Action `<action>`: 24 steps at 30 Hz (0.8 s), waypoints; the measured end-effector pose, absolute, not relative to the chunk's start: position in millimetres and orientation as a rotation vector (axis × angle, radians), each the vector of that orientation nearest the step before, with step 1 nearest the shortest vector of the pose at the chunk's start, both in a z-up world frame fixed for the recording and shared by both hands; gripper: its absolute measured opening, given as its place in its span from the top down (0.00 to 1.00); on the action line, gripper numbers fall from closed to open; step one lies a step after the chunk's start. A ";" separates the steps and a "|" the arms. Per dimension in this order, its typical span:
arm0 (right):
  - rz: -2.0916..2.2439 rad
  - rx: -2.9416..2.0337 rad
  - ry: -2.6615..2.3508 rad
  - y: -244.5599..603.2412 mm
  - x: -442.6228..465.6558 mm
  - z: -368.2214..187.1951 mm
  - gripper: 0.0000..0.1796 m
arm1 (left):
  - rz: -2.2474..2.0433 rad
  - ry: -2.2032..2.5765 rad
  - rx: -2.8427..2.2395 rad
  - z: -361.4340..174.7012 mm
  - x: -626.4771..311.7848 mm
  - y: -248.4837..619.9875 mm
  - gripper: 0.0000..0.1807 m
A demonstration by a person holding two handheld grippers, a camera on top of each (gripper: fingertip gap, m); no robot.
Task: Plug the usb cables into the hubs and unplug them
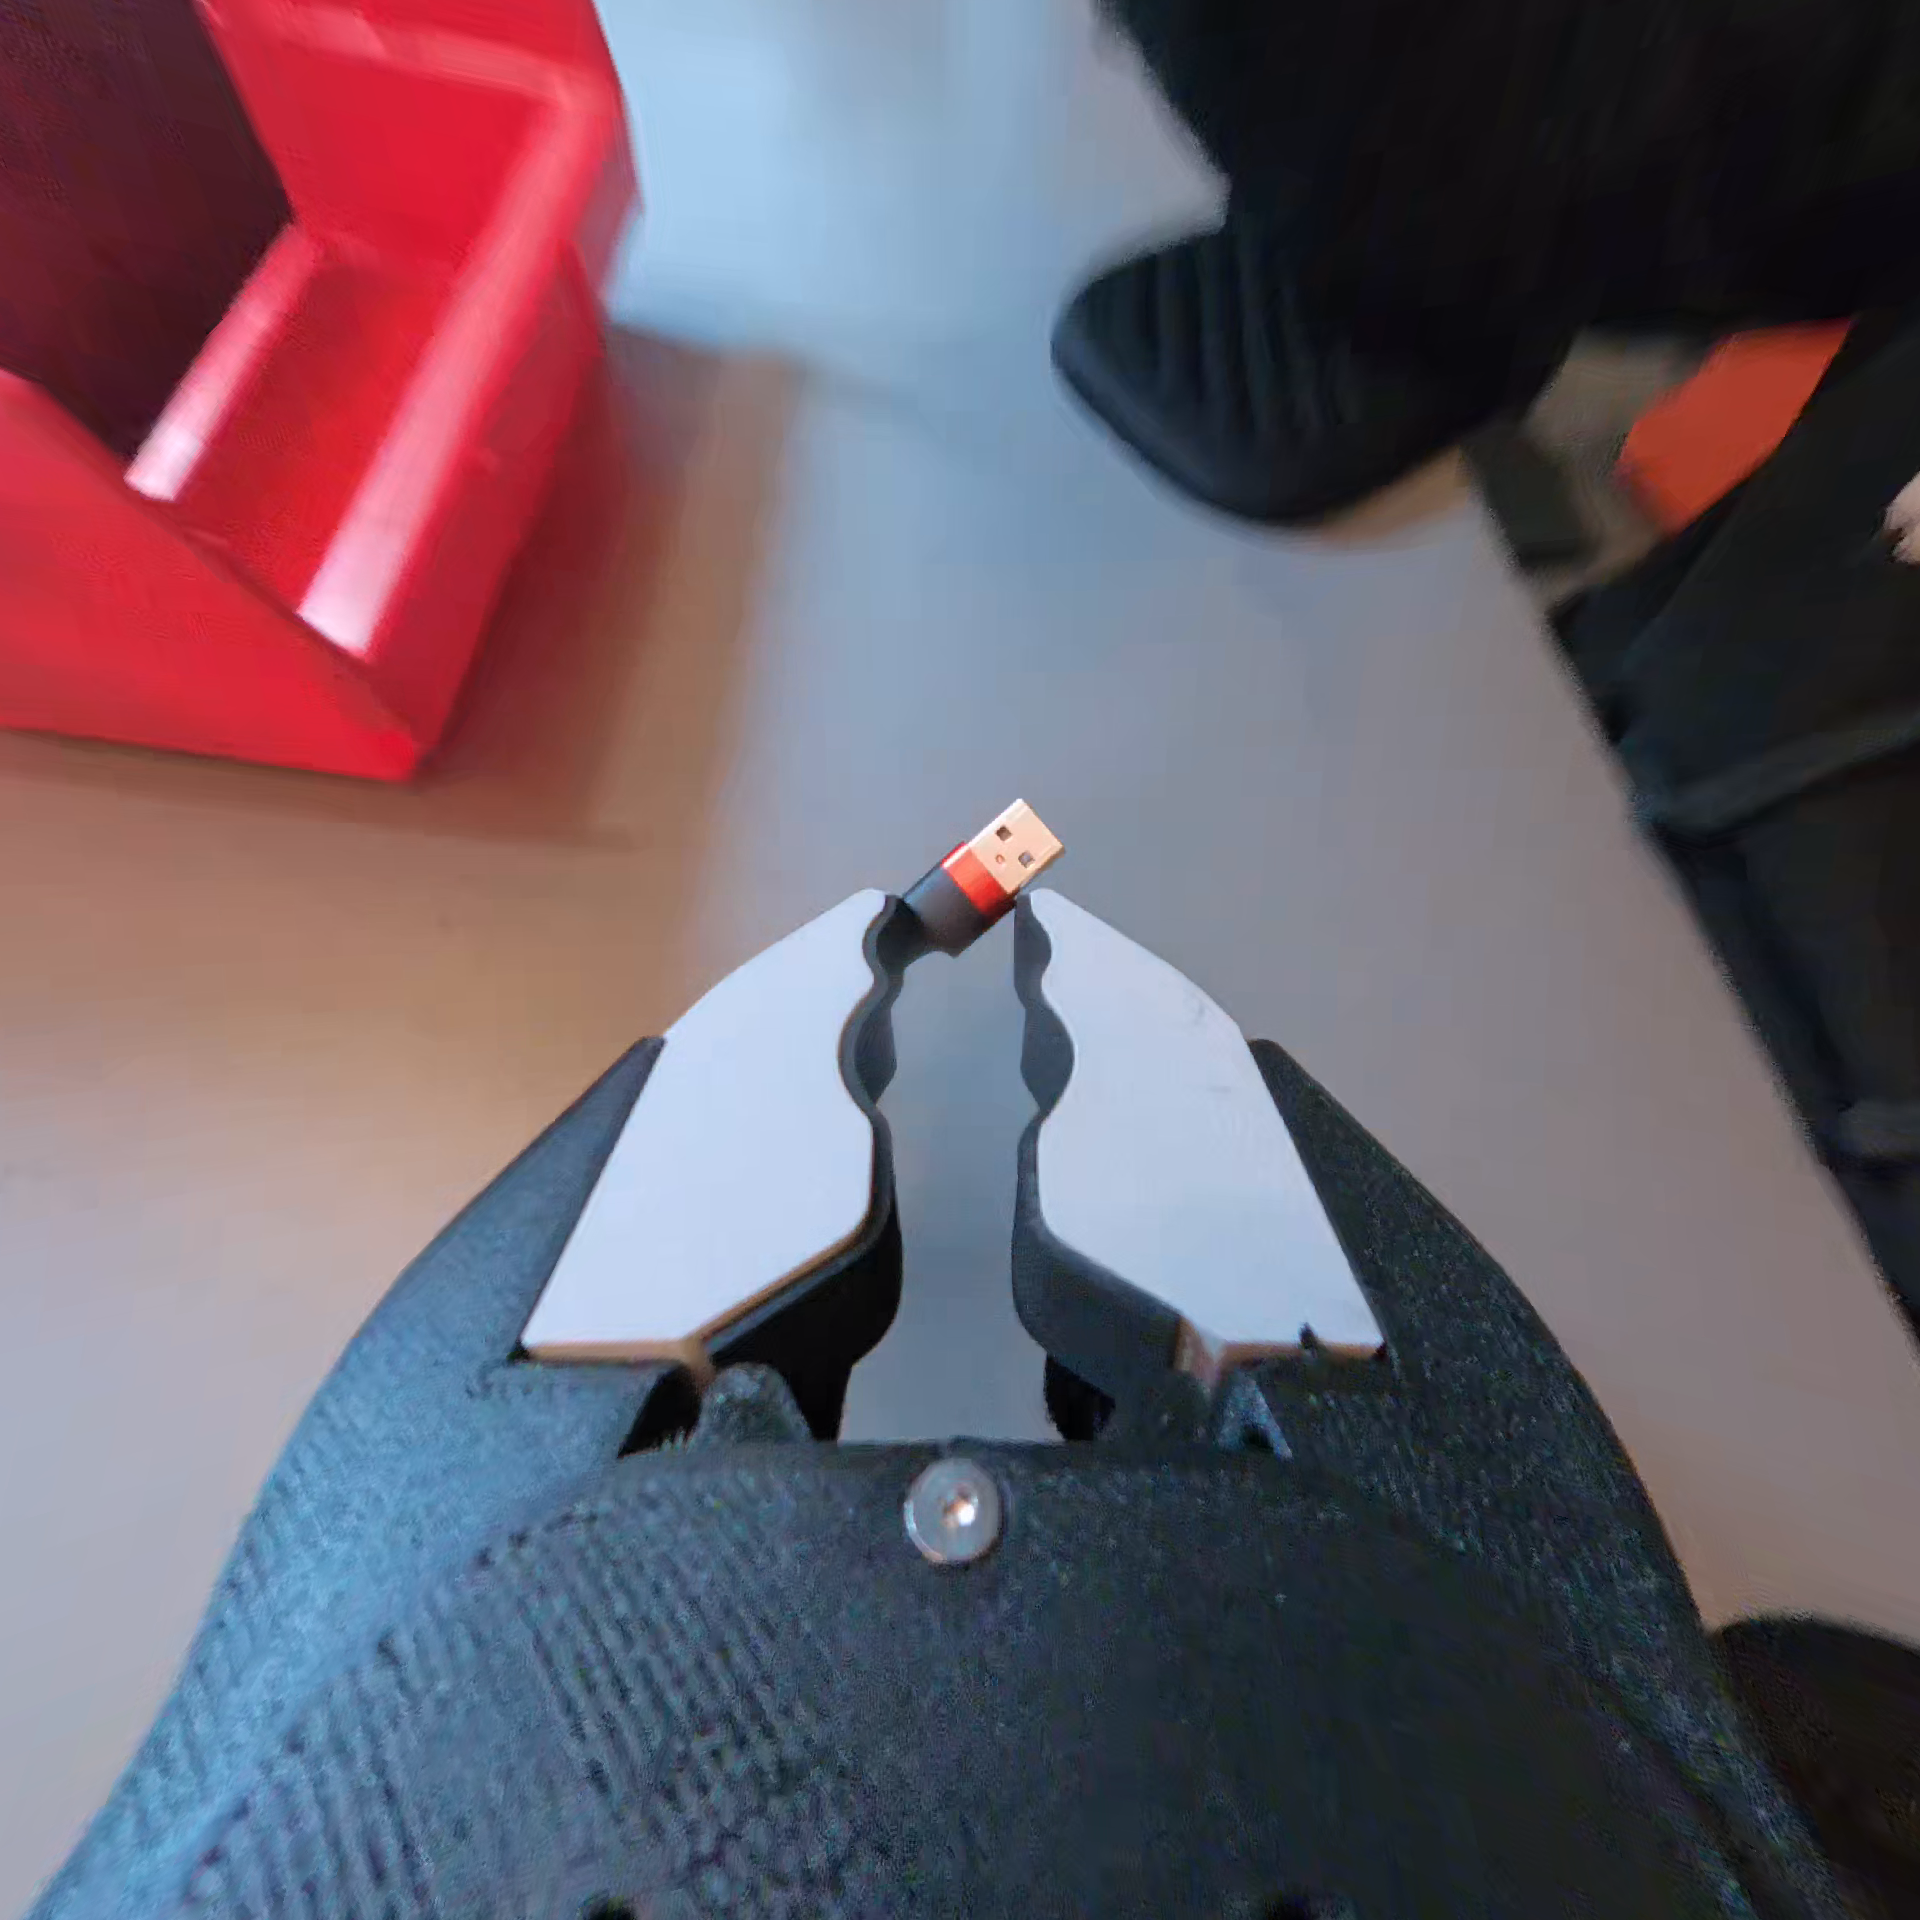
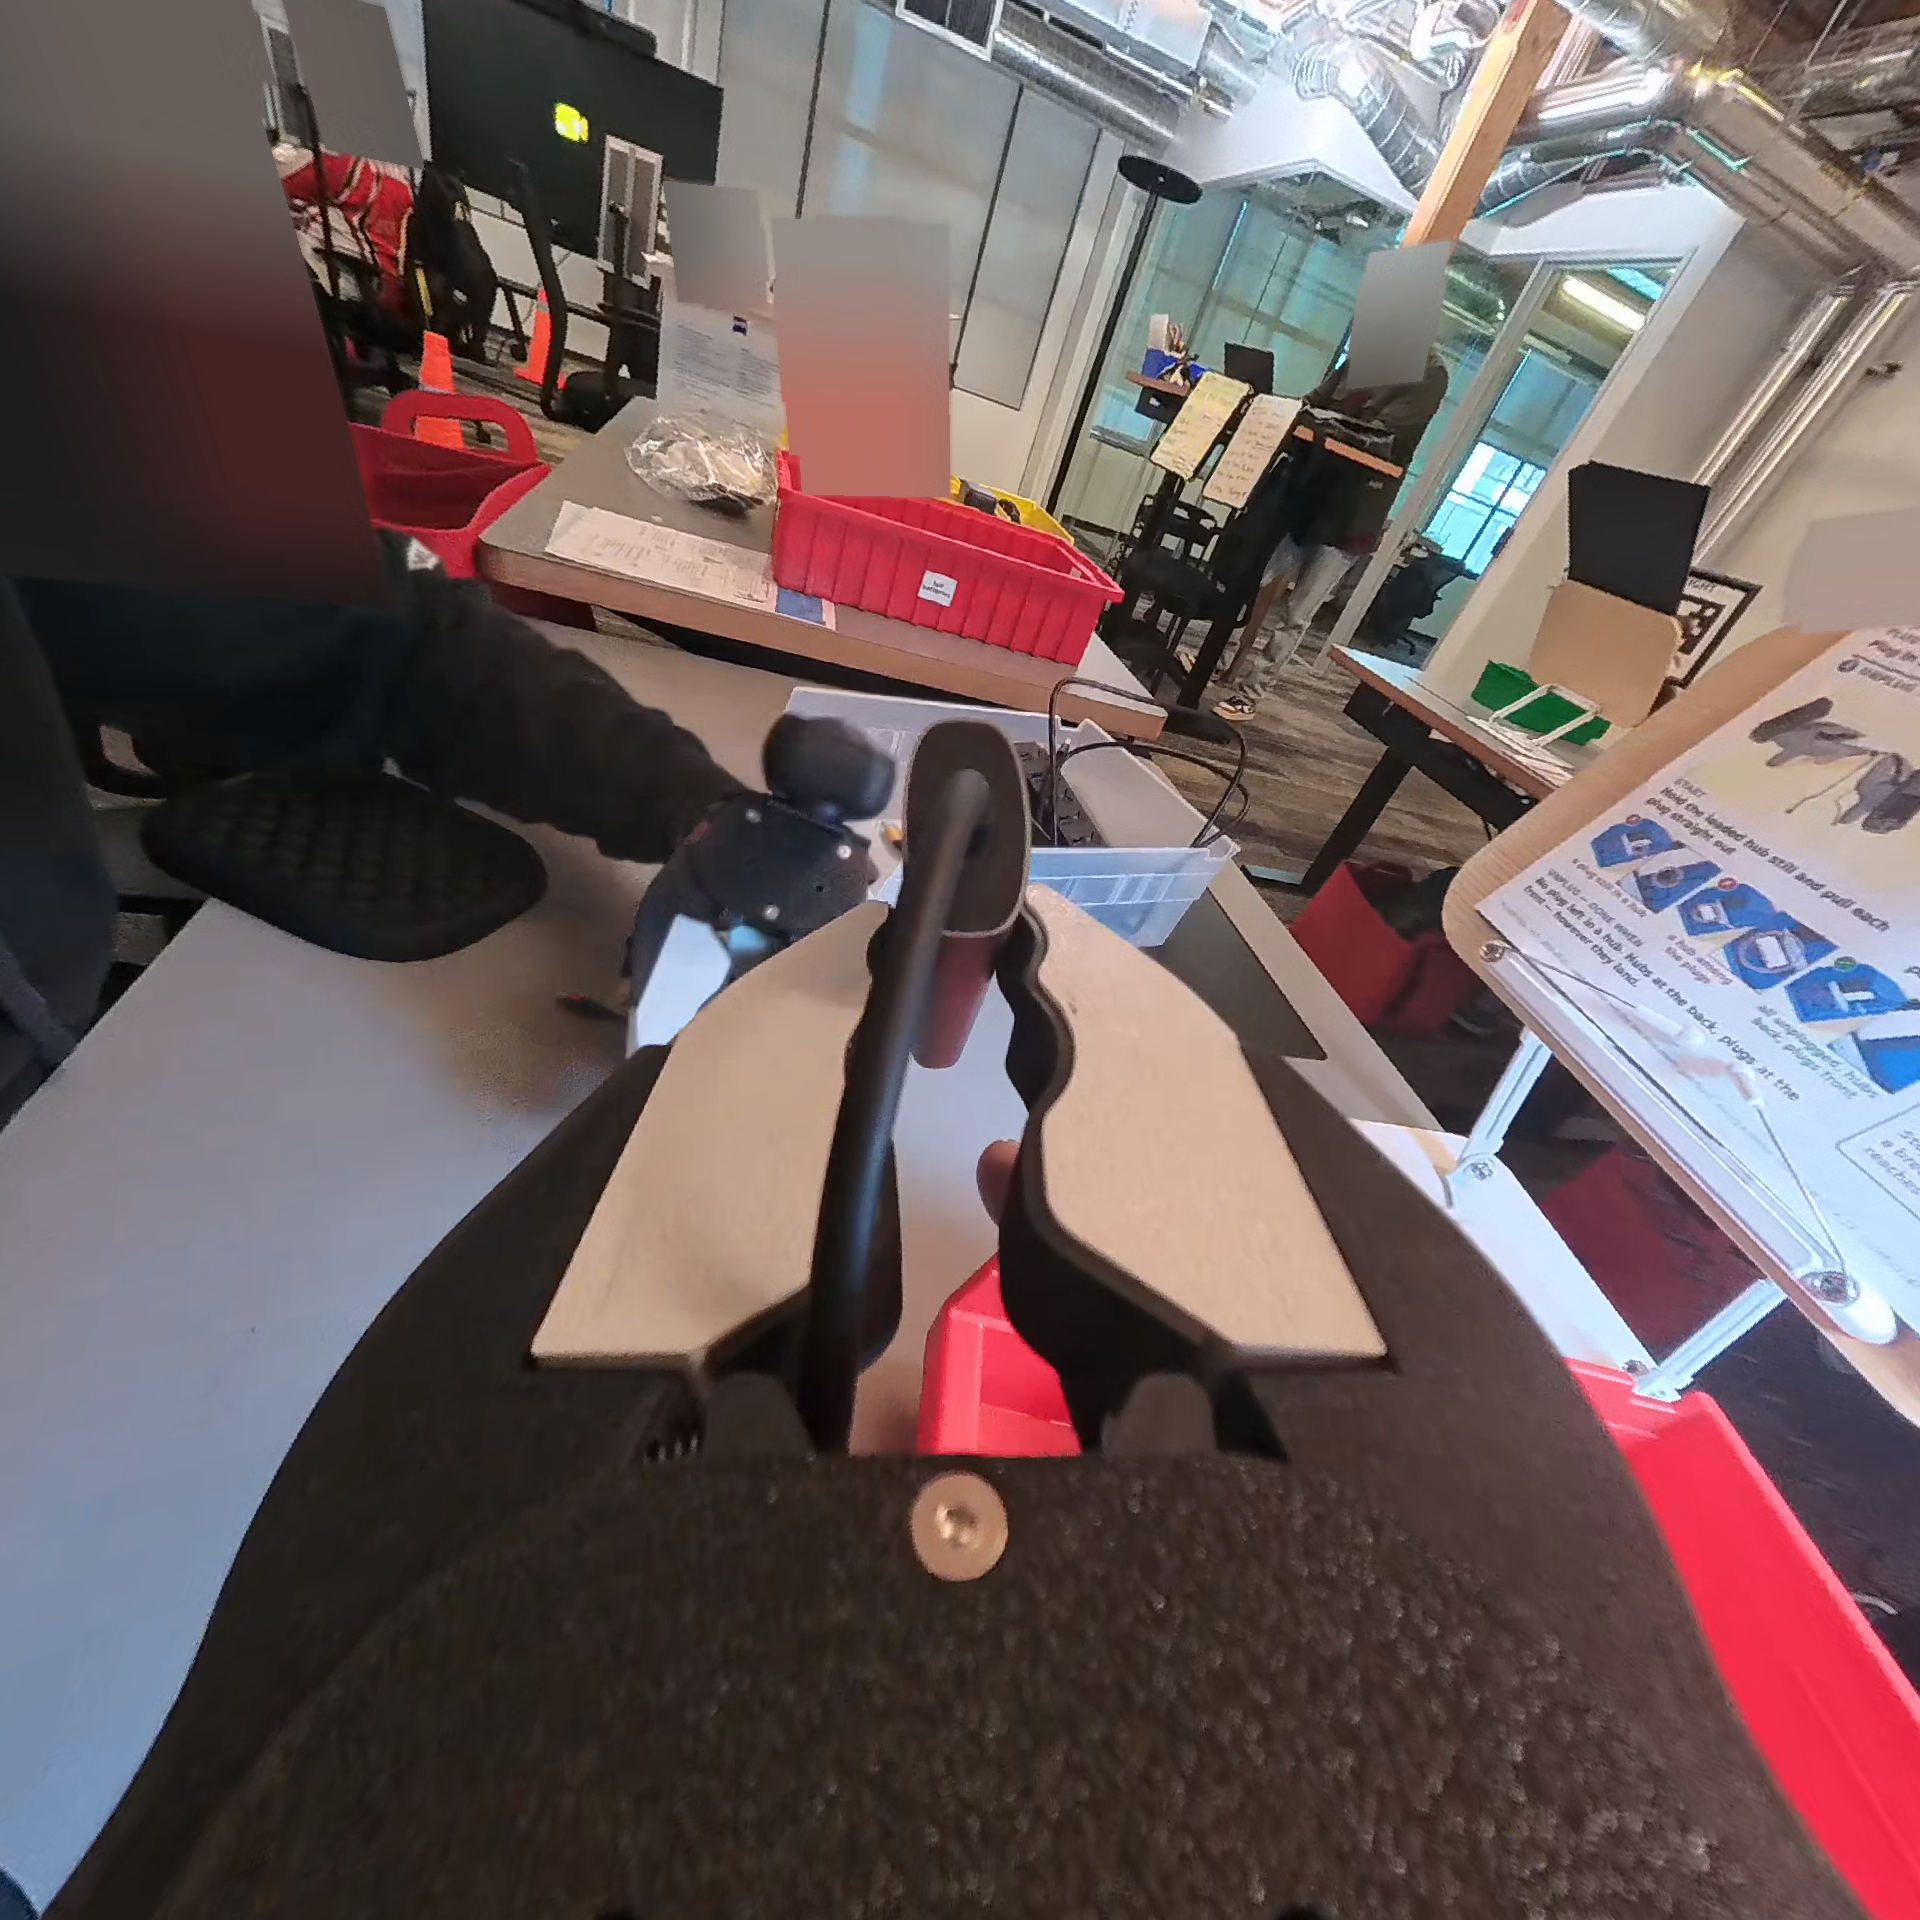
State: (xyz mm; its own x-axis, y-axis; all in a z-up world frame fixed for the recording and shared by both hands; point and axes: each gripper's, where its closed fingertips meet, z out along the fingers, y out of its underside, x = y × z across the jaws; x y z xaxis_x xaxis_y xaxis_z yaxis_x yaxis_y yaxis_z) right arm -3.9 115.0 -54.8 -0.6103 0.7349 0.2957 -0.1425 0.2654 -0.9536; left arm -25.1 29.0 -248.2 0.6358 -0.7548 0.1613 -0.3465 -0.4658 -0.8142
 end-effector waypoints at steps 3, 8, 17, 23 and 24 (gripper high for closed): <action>1.444 -0.531 -1.768 113.0 -2.2 -52.1 0.90 | -0.784 0.693 -1.876 -214.4 -29.6 27.0 0.89; 1.431 -0.516 -1.784 107.5 -1.1 -51.4 0.90 | -0.786 0.632 -1.820 -196.7 -28.8 21.4 0.89; 1.315 -0.530 -1.861 97.2 -7.3 -61.9 0.90 | -0.364 0.282 -2.435 -278.7 -77.0 30.8 0.89; 1.260 -0.548 -1.896 94.4 -10.8 -69.2 0.90 | -0.026 0.782 -2.406 -286.2 -82.9 18.4 0.84; 1.264 -0.550 -1.899 93.9 -11.4 -70.1 0.90 | -0.031 0.854 -2.398 -285.9 -83.9 17.3 0.82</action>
